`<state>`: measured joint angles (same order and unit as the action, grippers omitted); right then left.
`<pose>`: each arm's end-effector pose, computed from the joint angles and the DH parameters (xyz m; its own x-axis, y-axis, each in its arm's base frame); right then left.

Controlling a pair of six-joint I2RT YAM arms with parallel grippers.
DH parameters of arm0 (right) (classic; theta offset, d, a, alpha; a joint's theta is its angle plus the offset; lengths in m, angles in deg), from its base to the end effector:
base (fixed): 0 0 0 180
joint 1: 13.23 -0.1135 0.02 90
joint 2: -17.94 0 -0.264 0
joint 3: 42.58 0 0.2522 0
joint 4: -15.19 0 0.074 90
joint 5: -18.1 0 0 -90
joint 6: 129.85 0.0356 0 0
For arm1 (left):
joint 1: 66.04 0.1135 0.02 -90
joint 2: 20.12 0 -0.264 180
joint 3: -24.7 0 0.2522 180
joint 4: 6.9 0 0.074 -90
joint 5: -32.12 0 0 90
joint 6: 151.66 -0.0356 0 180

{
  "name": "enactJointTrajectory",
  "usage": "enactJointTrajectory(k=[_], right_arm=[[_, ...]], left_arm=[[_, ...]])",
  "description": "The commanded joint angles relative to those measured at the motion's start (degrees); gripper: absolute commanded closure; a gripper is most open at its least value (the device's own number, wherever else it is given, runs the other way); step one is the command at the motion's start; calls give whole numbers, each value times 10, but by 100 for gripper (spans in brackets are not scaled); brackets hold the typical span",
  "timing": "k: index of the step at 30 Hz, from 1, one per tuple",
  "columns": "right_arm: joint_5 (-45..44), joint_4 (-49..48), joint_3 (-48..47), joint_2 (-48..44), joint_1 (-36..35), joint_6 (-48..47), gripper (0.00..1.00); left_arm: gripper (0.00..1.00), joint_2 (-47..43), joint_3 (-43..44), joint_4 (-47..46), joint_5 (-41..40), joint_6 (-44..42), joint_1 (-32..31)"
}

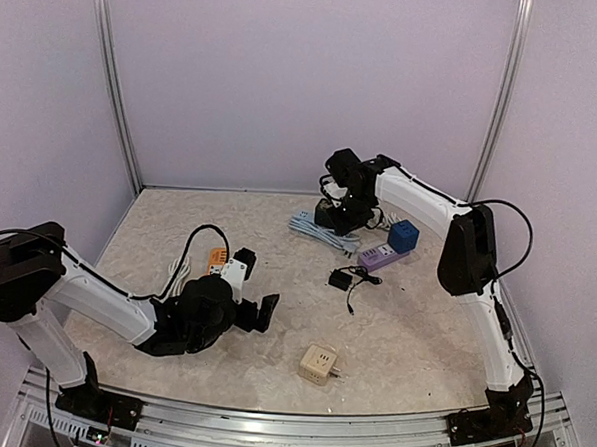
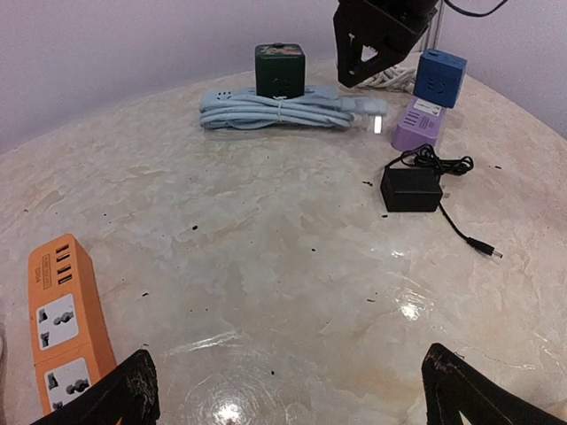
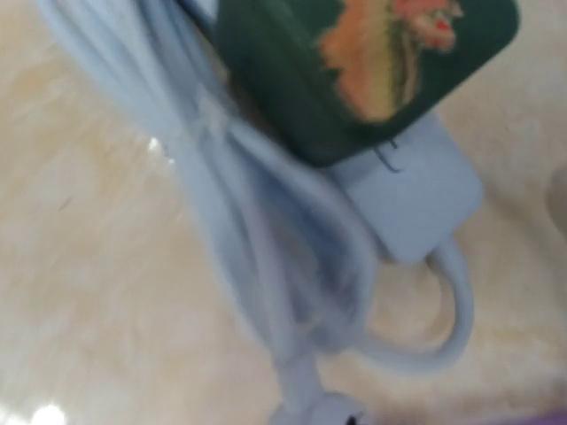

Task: Insert the plug
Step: Move the socket to the center of the board.

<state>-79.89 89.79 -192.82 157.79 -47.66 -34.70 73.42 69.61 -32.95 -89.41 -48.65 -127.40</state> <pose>0.4295 0.2884 0.2308 -0.7854 -0.4306 -0.4446 -0.4413 0.8933 -0.0856 0.1598 -0.2538 0.1477 -0.2956 0.1410 -0.9448 0.4619 0.8868 -0.0122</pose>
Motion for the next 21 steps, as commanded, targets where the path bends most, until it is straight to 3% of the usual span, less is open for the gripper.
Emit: enactJointTrajectory(k=[1, 4, 8, 12, 18, 19, 21], right_arm=[[-37, -7, -18, 41, 18, 29, 76], [-44, -41, 25, 30, 32, 42, 73], [-75, -59, 65, 9, 35, 36, 49], [-82, -99, 135, -61, 32, 27, 30], [-124, -124, 208, -193, 2, -1, 15], [-140, -124, 220, -211, -6, -8, 3], [-163, -115, 242, -241, -18, -14, 0]], left_arm=[[1, -38, -18, 39, 2, 40, 14], [1, -58, -21, 60, -6, 49, 16], [1, -95, -15, 109, -44, 60, 18], [1, -154, 17, 260, -97, 136, 46], [1, -223, 70, 451, -117, 207, 101], [1, -226, 77, 479, -117, 219, 111], [1, -219, 87, 510, -100, 231, 128]])
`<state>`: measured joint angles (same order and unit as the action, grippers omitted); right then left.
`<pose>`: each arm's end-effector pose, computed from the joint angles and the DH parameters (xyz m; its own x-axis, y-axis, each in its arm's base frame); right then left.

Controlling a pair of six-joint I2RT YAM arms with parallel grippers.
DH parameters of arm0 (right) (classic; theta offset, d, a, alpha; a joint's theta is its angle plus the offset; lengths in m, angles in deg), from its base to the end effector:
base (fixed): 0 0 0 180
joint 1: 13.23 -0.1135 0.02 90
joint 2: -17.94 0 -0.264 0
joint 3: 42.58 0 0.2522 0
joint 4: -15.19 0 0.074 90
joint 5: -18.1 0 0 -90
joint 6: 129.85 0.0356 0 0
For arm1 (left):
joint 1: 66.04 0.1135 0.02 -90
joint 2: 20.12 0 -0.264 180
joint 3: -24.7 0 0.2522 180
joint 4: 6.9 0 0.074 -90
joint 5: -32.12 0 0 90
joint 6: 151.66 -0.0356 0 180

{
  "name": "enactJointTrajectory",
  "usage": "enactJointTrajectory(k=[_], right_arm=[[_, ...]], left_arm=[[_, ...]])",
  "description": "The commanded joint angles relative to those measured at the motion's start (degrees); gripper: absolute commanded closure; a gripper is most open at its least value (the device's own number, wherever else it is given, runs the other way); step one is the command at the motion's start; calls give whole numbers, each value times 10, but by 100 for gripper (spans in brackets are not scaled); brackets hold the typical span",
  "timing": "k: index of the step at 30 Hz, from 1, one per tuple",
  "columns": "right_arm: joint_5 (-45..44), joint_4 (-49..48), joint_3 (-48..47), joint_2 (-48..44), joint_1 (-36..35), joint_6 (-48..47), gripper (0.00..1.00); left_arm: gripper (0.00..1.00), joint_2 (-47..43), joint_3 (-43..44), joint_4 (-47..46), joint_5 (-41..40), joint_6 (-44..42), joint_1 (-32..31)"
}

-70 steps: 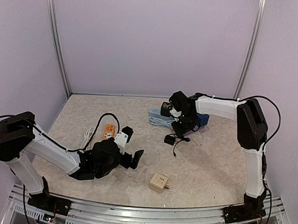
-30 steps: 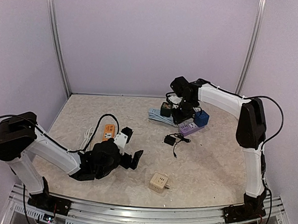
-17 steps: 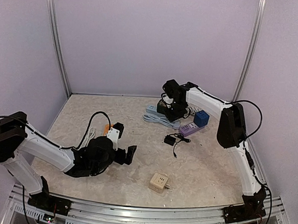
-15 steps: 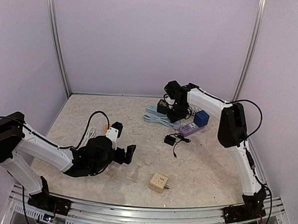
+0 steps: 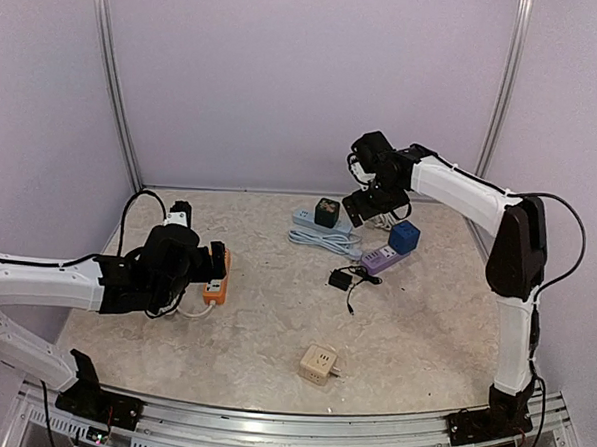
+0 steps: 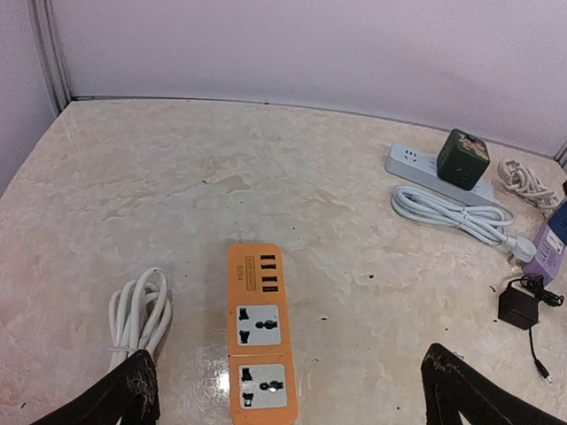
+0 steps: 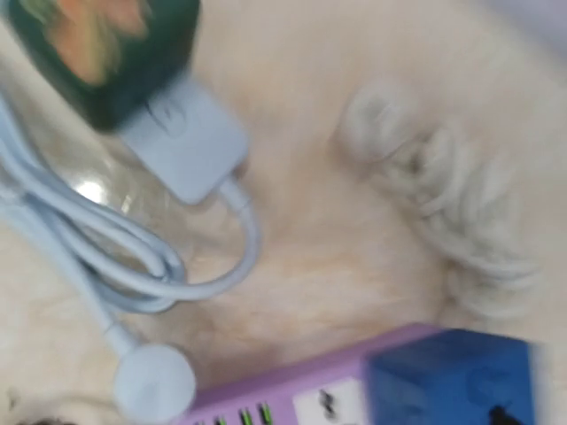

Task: Insert the plug
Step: Move the socket to the center of the board.

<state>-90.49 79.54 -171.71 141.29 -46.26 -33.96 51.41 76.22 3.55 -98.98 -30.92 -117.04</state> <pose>0.4021 0.2479 0.2675 -0.7503 -0.3718 -0.5466 -0.3019 0.9283 -0.2171 0.1820 -0.1875 0.2265 -0.3913 -0.1289 -0.9112 0.0338 0.9875 -0.1542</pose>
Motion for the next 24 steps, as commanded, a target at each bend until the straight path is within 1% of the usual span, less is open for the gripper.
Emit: enactJointTrajectory(k=[1, 4, 6, 10, 13, 16, 18, 24], right_arm=[[-52, -14, 48, -92, -31, -17, 0], [-30, -63, 141, -161, -29, -10, 0], [-17, -71, 187, -200, -29, 3, 0], [28, -86, 248, -268, -32, 24, 0], [31, -87, 283, -303, -34, 30, 0], [44, -88, 312, -325, -37, 29, 0], [44, -88, 331, -338, -41, 33, 0], [50, -93, 376, -368, -47, 32, 0]], left_arm=[[1, 7, 24, 152, 6, 60, 32], [1, 43, 31, 156, 37, 70, 49], [1, 83, 40, 160, 57, 83, 63], [1, 148, 63, 158, 91, 100, 81], [1, 187, 82, 156, 108, 104, 92], [2, 205, 86, 141, 131, 107, 102], [5, 218, 90, 135, 140, 107, 106], [11, 247, 100, 136, 150, 110, 108]])
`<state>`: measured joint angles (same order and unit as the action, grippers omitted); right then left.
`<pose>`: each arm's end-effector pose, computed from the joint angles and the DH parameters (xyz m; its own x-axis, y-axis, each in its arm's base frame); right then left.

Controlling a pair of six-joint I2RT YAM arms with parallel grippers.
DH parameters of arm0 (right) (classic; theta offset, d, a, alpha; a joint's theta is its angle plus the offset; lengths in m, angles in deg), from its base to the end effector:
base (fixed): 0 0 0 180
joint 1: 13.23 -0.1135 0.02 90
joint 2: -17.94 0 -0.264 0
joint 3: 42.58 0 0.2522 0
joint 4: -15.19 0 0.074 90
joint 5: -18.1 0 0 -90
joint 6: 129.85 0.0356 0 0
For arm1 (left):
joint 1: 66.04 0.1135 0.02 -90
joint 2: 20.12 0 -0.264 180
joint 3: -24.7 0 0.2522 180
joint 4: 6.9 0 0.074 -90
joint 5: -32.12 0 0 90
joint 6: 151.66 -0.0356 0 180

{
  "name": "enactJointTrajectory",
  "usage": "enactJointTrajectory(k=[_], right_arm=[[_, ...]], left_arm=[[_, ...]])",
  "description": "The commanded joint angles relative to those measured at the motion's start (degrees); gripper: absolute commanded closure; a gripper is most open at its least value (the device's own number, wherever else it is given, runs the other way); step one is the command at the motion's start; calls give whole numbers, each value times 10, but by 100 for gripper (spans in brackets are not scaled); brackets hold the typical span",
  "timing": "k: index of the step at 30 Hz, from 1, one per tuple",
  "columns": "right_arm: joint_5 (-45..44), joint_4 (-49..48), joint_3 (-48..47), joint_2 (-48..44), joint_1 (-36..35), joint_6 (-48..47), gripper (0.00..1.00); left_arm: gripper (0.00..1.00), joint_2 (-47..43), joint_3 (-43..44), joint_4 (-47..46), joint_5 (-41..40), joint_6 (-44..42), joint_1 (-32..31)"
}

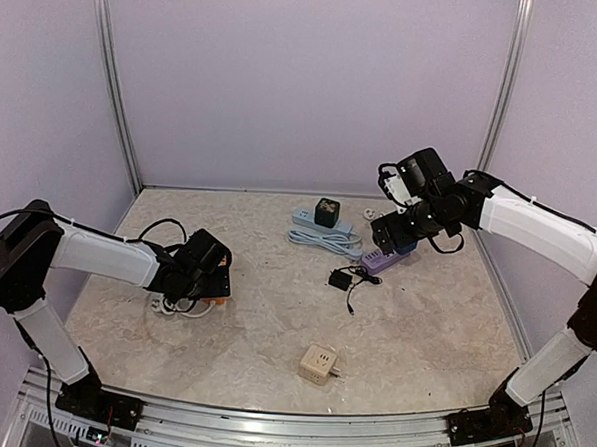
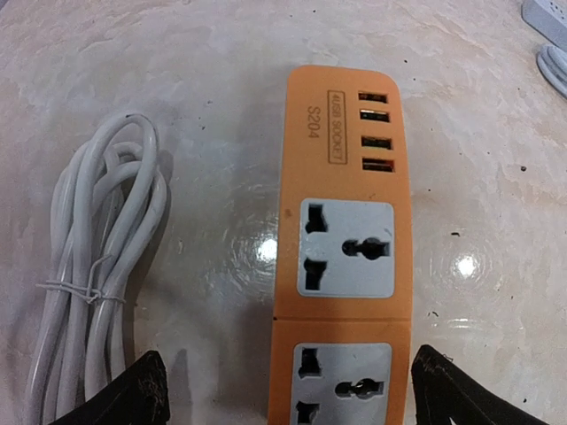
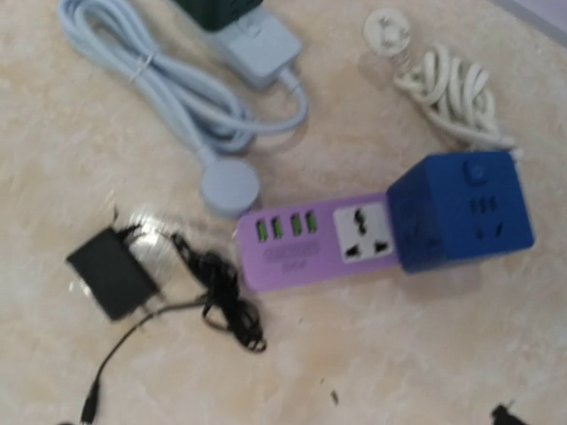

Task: Insert the plug
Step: Move the socket to the center of the board.

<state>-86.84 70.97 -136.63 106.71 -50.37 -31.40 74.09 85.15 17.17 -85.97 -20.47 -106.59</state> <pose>0.2721 0.1946 0.3170 -0.6749 -0.3331 -0.6584 -0.3573 0.9282 -0.1033 0.2428 -0.1857 0.1474 -0.7363 -0.1347 -0.6632 -0.1353 0.9895 -0.0507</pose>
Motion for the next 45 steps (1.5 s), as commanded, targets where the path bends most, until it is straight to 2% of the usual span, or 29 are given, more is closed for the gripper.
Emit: enactJointTrajectory(k=[1, 9, 18, 23, 28, 35, 40, 45], right_arm=[[18, -7, 30, -27, -7, 7, 0], [36, -8, 41, -45, -14, 15, 0], [57, 6, 35, -19, -54, 14, 0], [89, 8, 33, -14, -67, 3, 0], [109, 17, 31, -15, -75, -8, 0], [95, 27, 24, -12, -74, -10, 0], [92, 24, 28, -14, -75, -9, 0], [99, 28, 26, -11, -75, -13, 0]], left_arm=[[12, 22, 10, -2, 22, 6, 4], [29, 46, 20, -8, 31, -7, 4], [56, 64, 23, -38, 58, -53, 2], [58, 80, 27, -81, 92, -110, -11], [58, 101, 35, -133, 134, -219, -49], [58, 156, 77, -111, 170, -367, -119], [57, 159, 71, -105, 205, -410, -139], [49, 126, 55, -79, 213, -442, -141]])
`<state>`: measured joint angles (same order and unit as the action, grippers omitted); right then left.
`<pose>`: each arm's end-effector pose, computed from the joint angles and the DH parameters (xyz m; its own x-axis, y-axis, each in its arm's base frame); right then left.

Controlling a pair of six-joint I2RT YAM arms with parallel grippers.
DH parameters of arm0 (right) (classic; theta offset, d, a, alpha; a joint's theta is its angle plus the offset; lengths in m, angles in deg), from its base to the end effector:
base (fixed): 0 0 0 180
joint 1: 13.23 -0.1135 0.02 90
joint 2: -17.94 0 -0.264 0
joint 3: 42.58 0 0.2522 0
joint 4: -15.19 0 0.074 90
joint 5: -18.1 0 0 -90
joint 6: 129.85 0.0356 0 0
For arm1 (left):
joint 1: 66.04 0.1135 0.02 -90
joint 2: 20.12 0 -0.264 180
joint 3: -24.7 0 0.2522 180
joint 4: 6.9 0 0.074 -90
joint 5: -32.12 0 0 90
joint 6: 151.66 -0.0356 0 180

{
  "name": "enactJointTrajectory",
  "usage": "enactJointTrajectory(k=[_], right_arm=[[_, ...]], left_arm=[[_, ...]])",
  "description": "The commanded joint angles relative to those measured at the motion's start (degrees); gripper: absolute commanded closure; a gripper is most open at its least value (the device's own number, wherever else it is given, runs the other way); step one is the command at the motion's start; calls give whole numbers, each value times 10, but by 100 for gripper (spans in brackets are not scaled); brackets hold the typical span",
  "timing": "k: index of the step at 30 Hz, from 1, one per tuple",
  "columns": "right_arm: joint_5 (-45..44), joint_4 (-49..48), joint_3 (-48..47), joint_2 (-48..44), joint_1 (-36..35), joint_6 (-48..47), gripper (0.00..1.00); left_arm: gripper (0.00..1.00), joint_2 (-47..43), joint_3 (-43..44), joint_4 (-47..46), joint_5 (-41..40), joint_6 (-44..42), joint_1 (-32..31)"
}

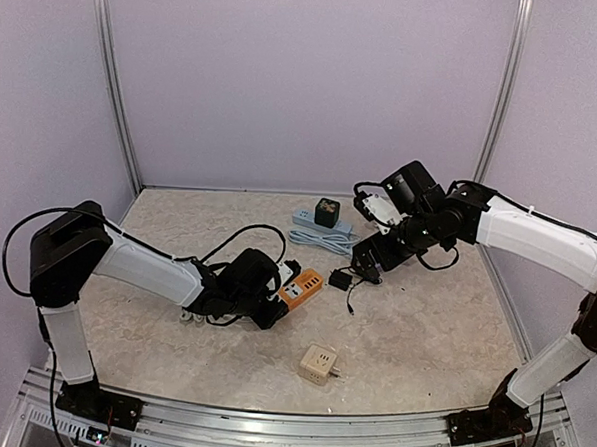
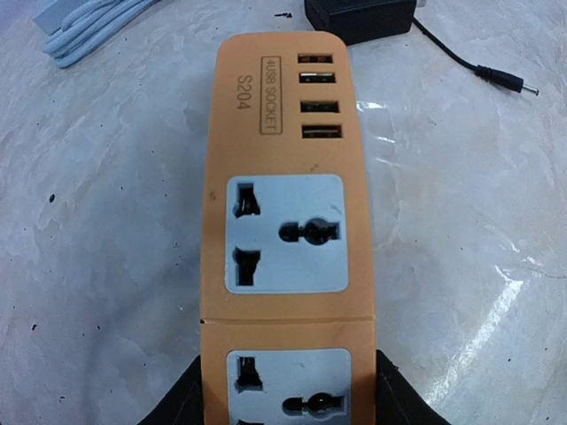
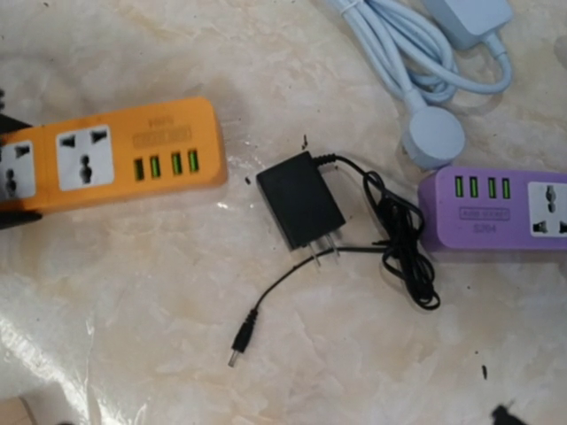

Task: Insert the plug
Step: Move the socket to the center of the board, then pick up the plug from the center of the board.

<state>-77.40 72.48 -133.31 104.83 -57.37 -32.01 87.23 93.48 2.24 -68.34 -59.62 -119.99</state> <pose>0.2338 0.2221 0.3061 -0.6601 -0.4514 -0.6005 -0.5675 0.8234 0.0050 0.2225 -0.2947 0.1276 -0.4608 0.5736 -0.6772 0.7072 0.6983 0.1103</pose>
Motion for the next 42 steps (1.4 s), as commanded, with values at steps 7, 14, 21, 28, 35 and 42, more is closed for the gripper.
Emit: enactJointTrajectory(k=[7, 14, 21, 28, 35, 42], right_arm=[[20, 25, -7, 16, -10, -18, 0], [51, 62, 4, 41, -74, -67, 0], [33, 113, -16, 108, -189, -53, 0], [21, 143, -53, 154, -232, -30, 0], [29, 162, -91, 206, -258, -13, 0], [40, 189, -103, 255, -263, -2, 1]], left_arm=[[32, -12, -35, 105, -6, -45, -8], [14, -66, -72, 82, -80, 27, -2], [4, -175, -119, 81, -141, 81, 13], [1, -256, -161, 69, -154, 98, 26], [1, -274, -174, 71, -183, 108, 28], [1, -287, -178, 78, -216, 123, 28]])
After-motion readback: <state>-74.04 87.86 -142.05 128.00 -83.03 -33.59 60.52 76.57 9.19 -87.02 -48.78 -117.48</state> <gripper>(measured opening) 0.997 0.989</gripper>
